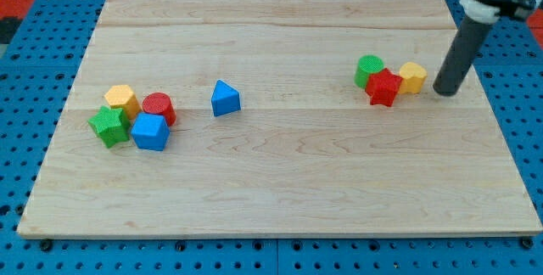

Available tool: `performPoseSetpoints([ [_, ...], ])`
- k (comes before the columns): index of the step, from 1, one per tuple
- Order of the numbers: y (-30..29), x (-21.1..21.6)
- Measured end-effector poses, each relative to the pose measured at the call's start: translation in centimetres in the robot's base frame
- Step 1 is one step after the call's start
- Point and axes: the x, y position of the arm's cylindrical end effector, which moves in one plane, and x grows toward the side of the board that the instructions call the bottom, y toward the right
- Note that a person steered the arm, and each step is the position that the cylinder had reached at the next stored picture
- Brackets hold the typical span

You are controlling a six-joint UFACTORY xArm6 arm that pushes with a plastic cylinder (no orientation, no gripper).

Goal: Slightly move the green circle with a red star top left to the yellow heart

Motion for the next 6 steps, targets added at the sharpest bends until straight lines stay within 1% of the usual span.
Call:
performPoseSetpoints([
  [1, -5.4, 0.7],
  [2, -14.4, -1.7],
  [3, -19.6, -3.8],
  [4, -19.3, -2.5],
  [5, -16.2, -0.6],
  [6, -13.5, -3.8],
])
